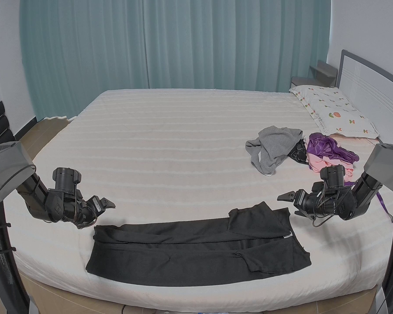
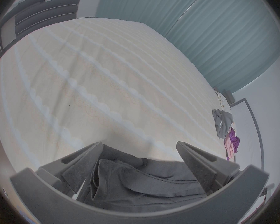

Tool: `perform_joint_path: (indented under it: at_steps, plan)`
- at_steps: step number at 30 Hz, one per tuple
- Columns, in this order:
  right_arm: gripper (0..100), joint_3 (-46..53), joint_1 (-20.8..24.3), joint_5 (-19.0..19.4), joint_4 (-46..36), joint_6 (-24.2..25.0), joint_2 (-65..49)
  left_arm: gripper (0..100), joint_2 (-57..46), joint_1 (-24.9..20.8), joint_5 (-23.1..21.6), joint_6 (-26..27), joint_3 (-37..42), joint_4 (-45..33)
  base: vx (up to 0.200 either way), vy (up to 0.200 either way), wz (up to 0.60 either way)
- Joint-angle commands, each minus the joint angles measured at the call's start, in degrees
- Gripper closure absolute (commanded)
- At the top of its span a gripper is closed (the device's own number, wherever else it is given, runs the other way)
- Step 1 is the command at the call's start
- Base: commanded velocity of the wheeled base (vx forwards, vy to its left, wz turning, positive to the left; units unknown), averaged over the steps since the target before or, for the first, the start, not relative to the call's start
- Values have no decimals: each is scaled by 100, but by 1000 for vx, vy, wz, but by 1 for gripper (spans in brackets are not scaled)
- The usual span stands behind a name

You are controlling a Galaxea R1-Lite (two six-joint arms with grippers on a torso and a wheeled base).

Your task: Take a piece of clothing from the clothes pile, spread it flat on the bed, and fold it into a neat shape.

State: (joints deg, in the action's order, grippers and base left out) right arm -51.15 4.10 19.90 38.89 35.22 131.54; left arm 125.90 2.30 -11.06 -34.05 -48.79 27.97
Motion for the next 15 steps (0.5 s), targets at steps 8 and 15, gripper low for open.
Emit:
perform_joint_path:
  at_steps: [8,15]
  plan:
    - [0,-123,12,-30,-30,11,276,0,655,-116,508,74,-263,7,0,0,0]
    - [0,-106,-14,-38,-22,29,443,100,681,-239,622,179,-175,7,0,0,0]
